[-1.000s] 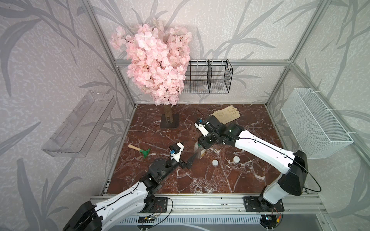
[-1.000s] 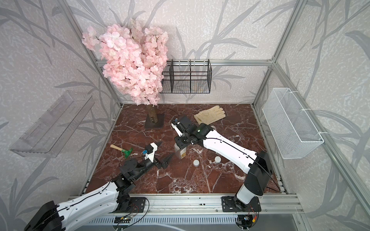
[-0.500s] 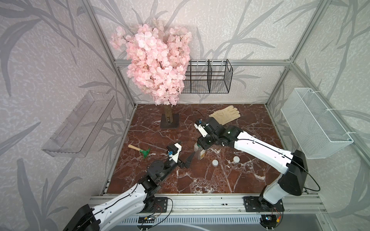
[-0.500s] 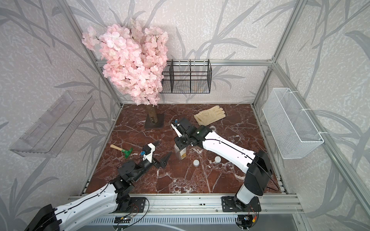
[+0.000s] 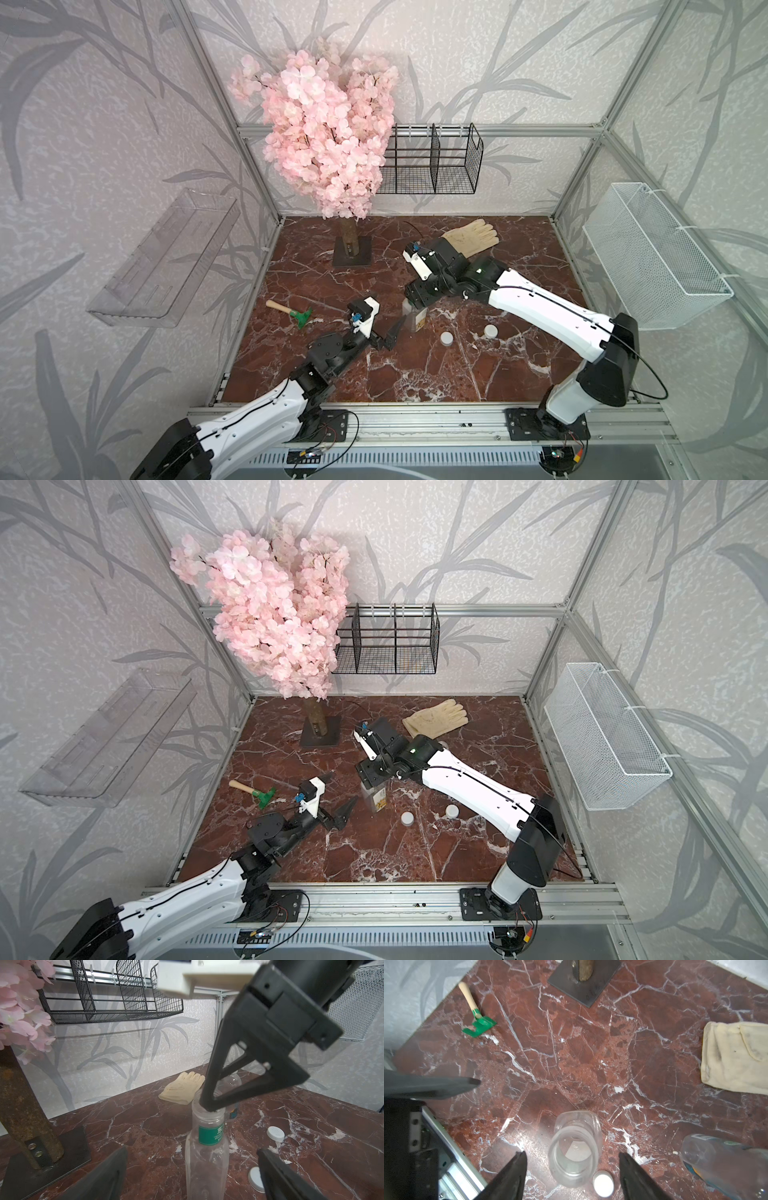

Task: Screw on the bottle caps
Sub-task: Pick up the plastic bottle at the center of the board.

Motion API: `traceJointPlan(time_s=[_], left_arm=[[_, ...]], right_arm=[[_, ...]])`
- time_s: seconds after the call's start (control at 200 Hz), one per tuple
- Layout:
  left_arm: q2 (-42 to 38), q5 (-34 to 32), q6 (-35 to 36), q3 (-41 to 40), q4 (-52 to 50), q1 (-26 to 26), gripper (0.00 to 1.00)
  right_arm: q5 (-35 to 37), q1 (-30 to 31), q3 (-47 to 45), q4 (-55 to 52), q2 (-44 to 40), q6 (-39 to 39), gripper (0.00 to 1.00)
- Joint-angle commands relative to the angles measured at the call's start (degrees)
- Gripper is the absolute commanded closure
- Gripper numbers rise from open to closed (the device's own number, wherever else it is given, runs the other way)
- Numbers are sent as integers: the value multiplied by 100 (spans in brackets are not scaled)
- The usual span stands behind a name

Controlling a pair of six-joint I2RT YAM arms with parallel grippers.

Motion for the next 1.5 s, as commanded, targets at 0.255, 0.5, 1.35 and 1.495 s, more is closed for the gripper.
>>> traceJointPlan(time_s=[0.255,0.5,1.35,1.495], left_arm=[[1233,73,-489,514,895,-19,2],[2017,314,-637,863,1383,-19,9],[3172,573,-616,1157,1933,-22,38],[3259,637,-616,1201,1935,-22,41]], right_arm=[[206,37,-148,-346,-1200,46,22],[354,-76,-927,-368,-1809,195,21],[74,-218,-1223,-196,-1735,234,21],[48,-220,-1236,-186,-1691,238,21]])
